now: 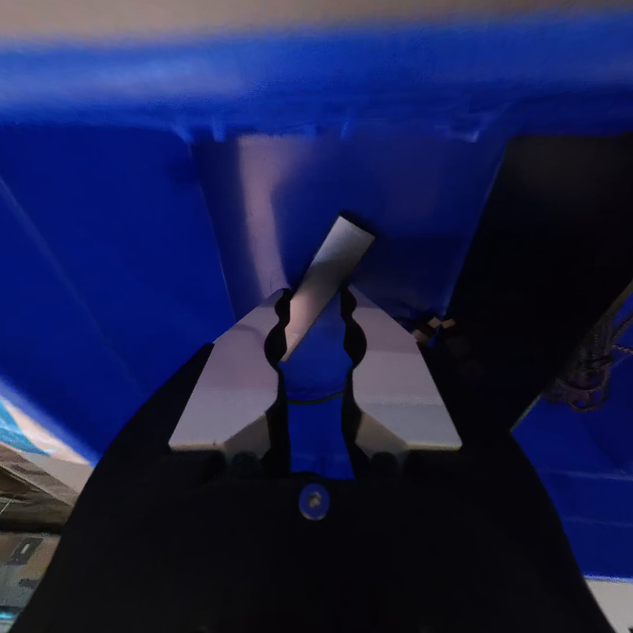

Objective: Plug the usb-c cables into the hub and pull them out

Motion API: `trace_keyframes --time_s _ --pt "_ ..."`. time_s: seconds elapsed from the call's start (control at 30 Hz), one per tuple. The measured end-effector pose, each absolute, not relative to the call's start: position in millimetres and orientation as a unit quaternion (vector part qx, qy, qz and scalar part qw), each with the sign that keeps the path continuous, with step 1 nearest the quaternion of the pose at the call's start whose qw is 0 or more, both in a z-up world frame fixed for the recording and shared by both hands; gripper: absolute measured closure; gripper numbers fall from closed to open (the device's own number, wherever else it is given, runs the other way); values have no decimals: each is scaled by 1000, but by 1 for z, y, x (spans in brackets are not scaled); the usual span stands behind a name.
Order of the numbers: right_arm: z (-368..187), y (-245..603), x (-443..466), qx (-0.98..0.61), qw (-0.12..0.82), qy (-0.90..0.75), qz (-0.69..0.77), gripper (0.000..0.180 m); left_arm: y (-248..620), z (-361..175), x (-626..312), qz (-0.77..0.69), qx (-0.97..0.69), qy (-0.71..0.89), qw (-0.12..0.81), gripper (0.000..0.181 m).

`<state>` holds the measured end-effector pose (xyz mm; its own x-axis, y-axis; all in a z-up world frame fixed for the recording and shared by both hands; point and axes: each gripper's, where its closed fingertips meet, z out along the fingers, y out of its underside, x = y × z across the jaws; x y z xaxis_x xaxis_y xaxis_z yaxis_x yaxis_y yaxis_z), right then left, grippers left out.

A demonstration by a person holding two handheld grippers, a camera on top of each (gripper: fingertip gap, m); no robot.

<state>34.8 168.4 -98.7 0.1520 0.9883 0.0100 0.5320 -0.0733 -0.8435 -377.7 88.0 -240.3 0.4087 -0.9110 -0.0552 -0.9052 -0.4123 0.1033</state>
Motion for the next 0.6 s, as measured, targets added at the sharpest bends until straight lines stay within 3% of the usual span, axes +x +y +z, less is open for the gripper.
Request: trace_keyframes --time_s 0.37,0.6 --pt "-94 162 41 -657 378 -571 314 122 99 -160 -393 -102 874 -445 -164 158" --pt "-87 150 33 -643 384 -578 323 121 108 -82 -377 -74 856 -346 -376 159"
